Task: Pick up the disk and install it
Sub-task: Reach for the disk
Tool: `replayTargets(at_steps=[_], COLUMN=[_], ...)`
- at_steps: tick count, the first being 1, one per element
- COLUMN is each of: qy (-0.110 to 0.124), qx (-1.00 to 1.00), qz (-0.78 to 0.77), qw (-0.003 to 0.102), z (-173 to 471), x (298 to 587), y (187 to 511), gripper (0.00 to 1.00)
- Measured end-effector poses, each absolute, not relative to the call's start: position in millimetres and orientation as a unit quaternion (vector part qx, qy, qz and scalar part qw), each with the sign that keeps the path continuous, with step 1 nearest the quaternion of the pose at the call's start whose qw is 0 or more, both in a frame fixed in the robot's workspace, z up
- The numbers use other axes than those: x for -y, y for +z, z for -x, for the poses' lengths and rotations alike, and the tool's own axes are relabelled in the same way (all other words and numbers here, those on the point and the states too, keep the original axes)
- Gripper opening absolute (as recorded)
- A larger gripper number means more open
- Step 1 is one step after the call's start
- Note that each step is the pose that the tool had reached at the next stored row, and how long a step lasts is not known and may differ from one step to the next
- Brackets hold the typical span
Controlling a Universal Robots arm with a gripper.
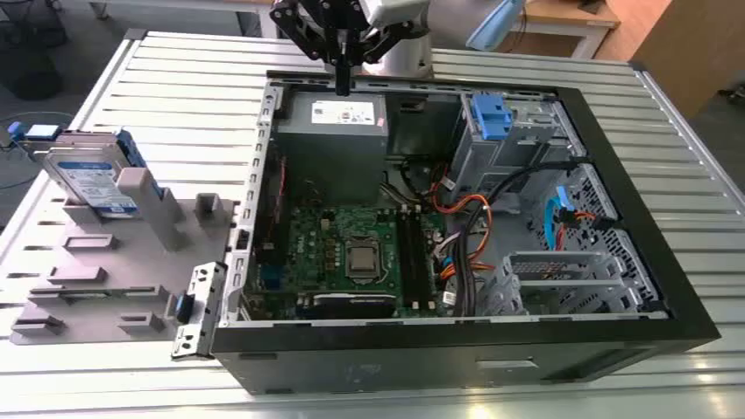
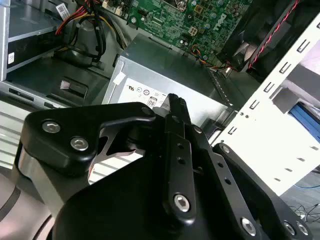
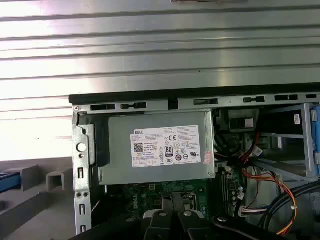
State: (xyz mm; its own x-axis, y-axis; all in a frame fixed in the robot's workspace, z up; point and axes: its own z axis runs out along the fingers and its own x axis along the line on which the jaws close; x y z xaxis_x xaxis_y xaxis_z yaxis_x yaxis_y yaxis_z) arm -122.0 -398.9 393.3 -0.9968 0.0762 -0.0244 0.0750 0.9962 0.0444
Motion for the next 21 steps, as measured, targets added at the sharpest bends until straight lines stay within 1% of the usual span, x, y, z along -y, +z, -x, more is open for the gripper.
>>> replayTargets(at_steps=[21], qy=[0.022], qx=[-0.999], qz=[-0.038], qw=[0.013], z=[133], x=[399], y=[393], gripper=[0.11])
